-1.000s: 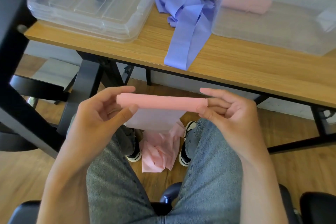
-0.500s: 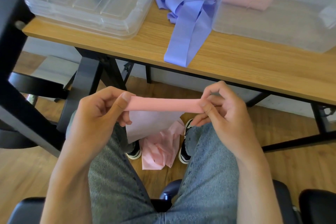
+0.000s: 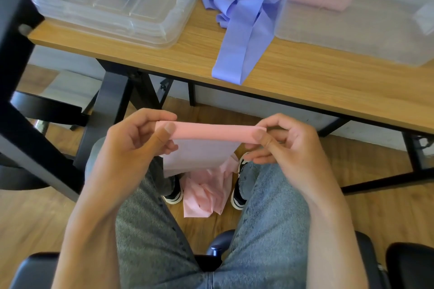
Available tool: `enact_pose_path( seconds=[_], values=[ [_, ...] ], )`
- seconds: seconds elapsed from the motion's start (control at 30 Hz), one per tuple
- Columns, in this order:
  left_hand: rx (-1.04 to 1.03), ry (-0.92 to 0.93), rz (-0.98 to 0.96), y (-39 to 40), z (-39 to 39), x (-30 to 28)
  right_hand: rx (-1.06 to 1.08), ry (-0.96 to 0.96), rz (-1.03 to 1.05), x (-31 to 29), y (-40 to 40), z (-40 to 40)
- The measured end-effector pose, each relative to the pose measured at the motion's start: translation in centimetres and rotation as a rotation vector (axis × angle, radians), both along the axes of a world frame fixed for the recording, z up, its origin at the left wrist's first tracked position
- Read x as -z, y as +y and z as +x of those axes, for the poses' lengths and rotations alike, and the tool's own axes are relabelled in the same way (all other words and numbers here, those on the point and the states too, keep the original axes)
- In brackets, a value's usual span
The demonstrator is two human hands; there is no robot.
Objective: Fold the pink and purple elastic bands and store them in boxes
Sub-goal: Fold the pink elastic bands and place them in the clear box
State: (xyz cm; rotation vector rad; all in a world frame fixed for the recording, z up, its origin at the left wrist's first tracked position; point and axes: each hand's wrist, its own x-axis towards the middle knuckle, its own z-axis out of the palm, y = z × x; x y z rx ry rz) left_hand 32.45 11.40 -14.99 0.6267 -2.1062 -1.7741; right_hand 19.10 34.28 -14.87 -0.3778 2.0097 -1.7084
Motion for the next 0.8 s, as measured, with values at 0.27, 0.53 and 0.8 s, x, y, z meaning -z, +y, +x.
enact_pose_path(
  seconds=[0.27,0.53,0.8],
  values=[
    [0.043,0.007,-0.021,-0.36,0.28,-0.05,-0.015,-0.022,-0.145,0.15,0.11,-0.05],
    [0.031,0.045,-0.041,0.20,0.05,-0.56,0.056,-0.030,-0.248,-0.23,-0.03,0.11],
    [-0.010,0.040,-0.006,-0.08,0.08,-0.34,0.047,0.020,-0.188,0.01,0.26,-0.39]
  ],
)
